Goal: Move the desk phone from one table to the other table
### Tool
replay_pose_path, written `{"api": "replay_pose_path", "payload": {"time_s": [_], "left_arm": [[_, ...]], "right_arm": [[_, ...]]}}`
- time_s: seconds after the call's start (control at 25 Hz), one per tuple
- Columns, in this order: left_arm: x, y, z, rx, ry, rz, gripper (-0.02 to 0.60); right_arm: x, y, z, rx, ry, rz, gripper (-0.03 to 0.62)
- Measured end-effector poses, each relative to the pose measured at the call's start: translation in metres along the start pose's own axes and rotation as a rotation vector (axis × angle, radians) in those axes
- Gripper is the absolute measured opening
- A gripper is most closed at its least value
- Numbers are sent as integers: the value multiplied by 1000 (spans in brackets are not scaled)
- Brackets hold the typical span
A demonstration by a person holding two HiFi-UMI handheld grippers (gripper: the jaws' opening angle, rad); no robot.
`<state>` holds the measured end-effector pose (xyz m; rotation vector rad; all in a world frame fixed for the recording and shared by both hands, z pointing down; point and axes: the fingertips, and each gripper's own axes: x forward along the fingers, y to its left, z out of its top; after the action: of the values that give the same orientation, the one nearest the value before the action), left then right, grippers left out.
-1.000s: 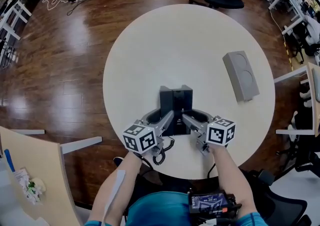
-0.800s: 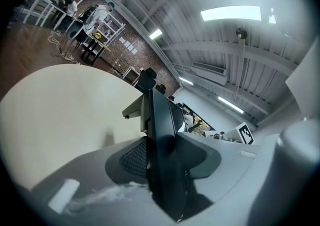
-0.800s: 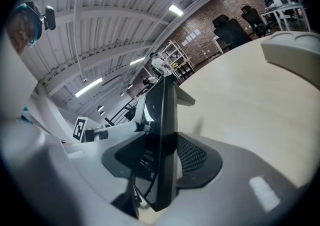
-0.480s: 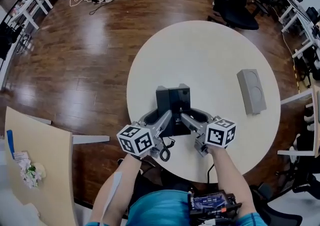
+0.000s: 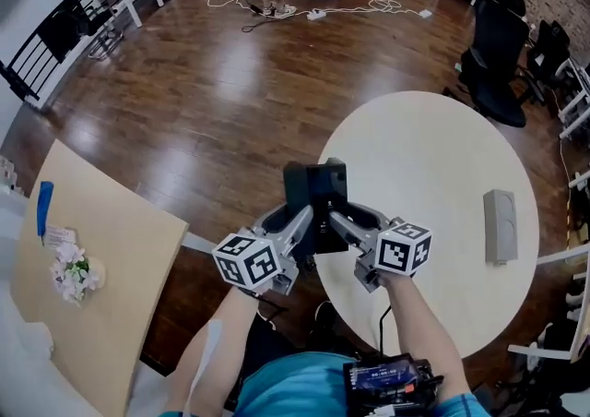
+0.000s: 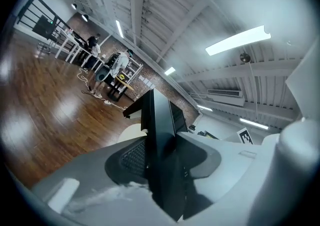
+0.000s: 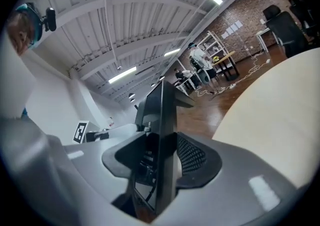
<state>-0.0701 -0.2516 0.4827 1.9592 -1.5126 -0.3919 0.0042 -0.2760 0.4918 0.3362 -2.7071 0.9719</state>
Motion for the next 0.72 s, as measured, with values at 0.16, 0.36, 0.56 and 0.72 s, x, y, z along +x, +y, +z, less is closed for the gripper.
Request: {"api": "replay_pose_path", "payload": {"time_s": [0.16, 0.36, 0.56, 0.72], "left_arm": [[-49, 35, 38, 17, -66, 67, 179], [-114, 74, 76, 17, -154, 154, 180], [-186, 120, 111, 20, -224, 229, 181], [-245, 154, 134, 21, -280, 296, 181]], "right_arm": [[56, 44, 4, -32, 34, 78, 181], [118, 100, 1, -77, 94, 172, 181], [187, 161, -10, -119, 146, 249, 183], [240, 210, -24, -146, 186, 315, 183]]}}
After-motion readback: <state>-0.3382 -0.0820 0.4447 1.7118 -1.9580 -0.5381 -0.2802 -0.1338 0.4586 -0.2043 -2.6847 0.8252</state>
